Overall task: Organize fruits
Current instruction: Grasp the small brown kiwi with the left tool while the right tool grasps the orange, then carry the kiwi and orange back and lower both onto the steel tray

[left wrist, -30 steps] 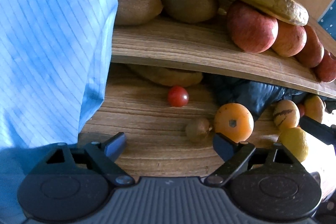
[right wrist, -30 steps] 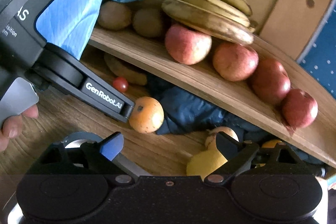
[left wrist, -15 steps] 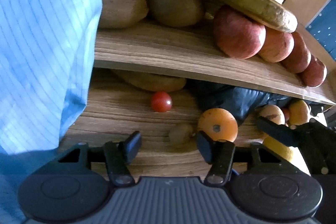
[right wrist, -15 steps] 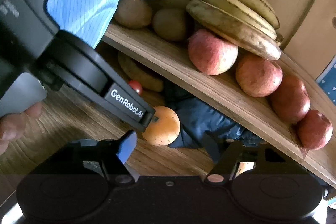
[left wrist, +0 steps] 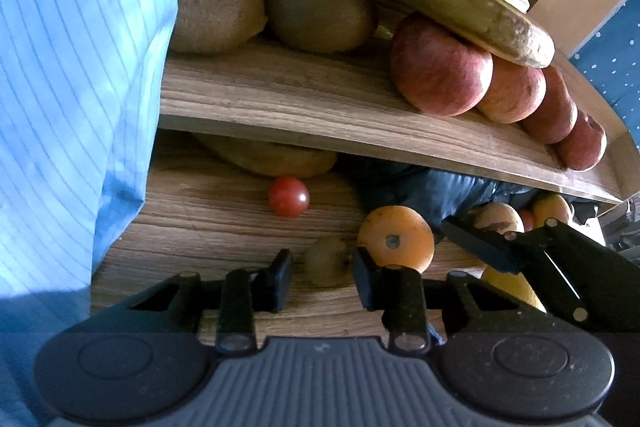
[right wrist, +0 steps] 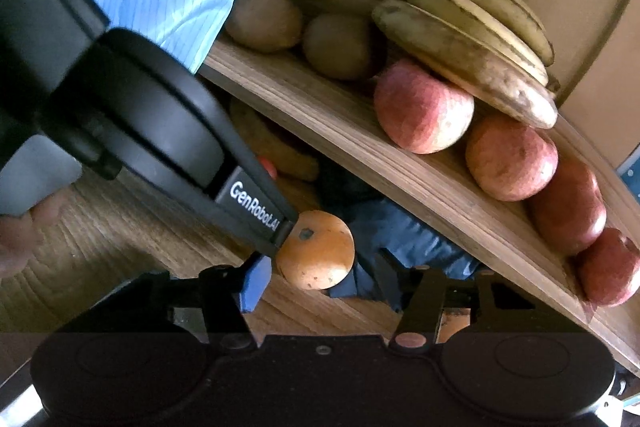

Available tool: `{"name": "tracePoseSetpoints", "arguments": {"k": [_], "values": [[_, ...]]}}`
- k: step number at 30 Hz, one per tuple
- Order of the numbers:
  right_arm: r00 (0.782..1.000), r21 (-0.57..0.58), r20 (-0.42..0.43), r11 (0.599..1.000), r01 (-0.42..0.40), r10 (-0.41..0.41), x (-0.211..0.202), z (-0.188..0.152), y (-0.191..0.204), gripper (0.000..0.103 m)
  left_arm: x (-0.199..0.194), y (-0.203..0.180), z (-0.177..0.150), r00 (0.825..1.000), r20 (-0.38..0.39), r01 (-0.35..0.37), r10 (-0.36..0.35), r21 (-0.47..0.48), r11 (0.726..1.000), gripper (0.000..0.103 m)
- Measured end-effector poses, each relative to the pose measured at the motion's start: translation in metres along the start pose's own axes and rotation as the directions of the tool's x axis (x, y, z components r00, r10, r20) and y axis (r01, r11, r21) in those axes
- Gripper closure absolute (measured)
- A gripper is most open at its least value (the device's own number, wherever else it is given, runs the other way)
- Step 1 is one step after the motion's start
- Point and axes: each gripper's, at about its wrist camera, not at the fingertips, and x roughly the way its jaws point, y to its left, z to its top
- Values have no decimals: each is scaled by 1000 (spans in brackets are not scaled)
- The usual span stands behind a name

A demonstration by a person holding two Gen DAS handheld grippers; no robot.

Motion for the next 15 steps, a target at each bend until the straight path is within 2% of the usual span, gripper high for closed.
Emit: {"name": "tracePoseSetpoints", "arguments": {"k": [9, 15], "values": [[1000, -9, 3, 1000, -12, 12, 3, 1, 3, 57, 5, 1, 2, 1000, -10, 8, -8, -3, 1000, 74], [1000, -1, 10, 1000, -19, 19, 5, -1, 3, 57, 3, 2, 0, 1000, -10, 13, -13, -6, 1000, 75]]}}
